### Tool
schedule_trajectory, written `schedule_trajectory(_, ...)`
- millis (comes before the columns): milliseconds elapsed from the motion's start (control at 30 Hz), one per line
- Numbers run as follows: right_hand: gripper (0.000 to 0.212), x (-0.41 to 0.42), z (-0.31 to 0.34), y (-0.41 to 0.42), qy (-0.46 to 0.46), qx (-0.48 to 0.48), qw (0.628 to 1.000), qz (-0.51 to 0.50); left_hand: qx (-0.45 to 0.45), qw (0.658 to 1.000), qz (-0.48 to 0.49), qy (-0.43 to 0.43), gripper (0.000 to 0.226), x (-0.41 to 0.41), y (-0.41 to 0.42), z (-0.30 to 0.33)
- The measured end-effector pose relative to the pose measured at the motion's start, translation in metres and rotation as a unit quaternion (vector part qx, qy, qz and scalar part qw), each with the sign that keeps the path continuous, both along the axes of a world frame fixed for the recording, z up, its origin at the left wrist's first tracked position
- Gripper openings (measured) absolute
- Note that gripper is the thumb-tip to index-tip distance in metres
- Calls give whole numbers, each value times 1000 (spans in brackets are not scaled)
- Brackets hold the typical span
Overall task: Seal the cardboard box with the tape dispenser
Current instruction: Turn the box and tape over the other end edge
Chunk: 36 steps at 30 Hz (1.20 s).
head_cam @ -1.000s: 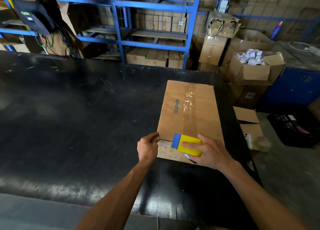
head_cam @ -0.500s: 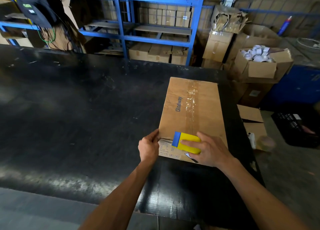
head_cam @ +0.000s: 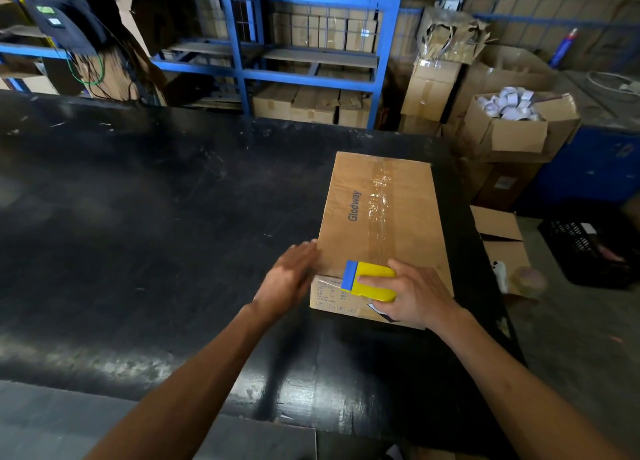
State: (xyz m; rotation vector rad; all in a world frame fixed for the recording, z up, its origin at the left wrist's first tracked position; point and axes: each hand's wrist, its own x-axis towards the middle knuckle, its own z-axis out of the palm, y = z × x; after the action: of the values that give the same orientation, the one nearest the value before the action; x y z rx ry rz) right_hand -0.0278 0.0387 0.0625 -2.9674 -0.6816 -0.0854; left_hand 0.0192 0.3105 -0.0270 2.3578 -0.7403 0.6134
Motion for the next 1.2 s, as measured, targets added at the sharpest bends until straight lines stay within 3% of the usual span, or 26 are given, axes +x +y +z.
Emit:
schedule_trajectory(67, 50, 1, 0, 0, 2, -4, 1000, -5, 126, 984, -106, -64, 42, 4, -10, -12)
schedule_trajectory(200, 49, 2, 2, -1, 13, -5, 1000, -6, 175, 970, -166, -38, 47, 16, -12, -25)
schedule_trajectory(533, 51, 5, -4, -1, -8, -7, 1000, 28, 129, 973, -175, 71, 50, 35, -8, -31)
schedule_trajectory(1000, 46, -1, 4, -23, -14, -29, 998, 48, 46, 990, -119, 56, 63, 23, -17, -21)
schedule_trajectory(1200, 62, -15, -2, -91, 8, -46, 999, 25, 38, 990, -121, 64, 58, 27, -18, -25)
